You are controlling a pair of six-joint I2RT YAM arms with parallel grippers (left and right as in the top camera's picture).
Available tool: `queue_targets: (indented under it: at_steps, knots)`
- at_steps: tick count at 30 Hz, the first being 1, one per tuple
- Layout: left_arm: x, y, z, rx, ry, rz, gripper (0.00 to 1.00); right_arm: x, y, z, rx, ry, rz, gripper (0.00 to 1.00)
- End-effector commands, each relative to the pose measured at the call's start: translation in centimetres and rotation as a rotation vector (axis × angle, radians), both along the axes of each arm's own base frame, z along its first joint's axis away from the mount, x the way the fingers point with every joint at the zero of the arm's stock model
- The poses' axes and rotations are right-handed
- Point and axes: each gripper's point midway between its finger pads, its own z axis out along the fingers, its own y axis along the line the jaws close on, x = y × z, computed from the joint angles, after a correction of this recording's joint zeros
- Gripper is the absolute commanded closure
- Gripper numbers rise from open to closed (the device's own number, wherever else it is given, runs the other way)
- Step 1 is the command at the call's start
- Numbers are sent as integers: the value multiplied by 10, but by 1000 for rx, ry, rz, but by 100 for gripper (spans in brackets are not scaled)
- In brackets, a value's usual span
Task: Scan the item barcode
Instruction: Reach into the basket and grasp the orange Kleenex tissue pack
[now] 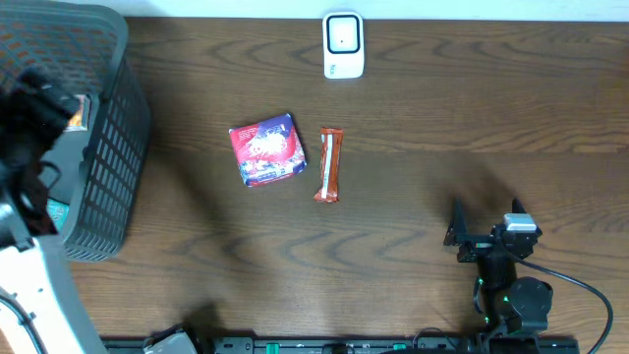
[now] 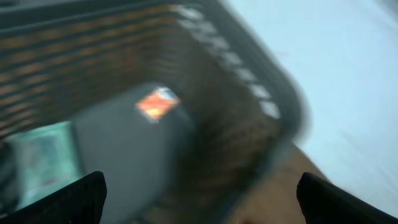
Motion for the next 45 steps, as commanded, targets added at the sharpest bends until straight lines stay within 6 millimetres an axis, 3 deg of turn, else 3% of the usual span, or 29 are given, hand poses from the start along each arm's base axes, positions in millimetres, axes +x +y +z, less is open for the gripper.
queue_targets:
  at_steps: [1, 5, 11, 19, 28, 35, 37, 39, 42, 45]
  knots:
    - [-12, 43, -33, 15, 138, 197, 2, 0, -3, -2, -9, 3, -12, 1]
    - [-13, 63, -82, -4, 325, 264, 2, 0, -3, -2, -9, 4, -11, 1]
    - [-8, 77, -127, -22, 473, 292, 2, 0, -3, -2, -9, 4, -12, 1]
    - [-5, 94, -148, 12, 545, 340, 2, 0, -3, -2, -9, 4, -11, 1]
    - [30, 108, -163, 35, 488, 294, 2, 0, -3, -2, -9, 4, -12, 1]
    - [48, 119, -195, 44, 523, 266, 0, 0, -3, -2, -9, 3, -12, 1]
    - [60, 115, -207, 31, 525, 192, 0, 0, -3, -2, -9, 4, -12, 1]
    - [84, 102, -216, -2, 477, 43, 0, 0, -3, -2, -9, 4, -12, 1]
    - [114, 86, -217, -12, 389, -126, 0, 0, -3, -2, -9, 4, -11, 1]
    - [129, 87, -216, 39, 357, -172, 4, 0, -3, -2, -9, 4, -12, 1]
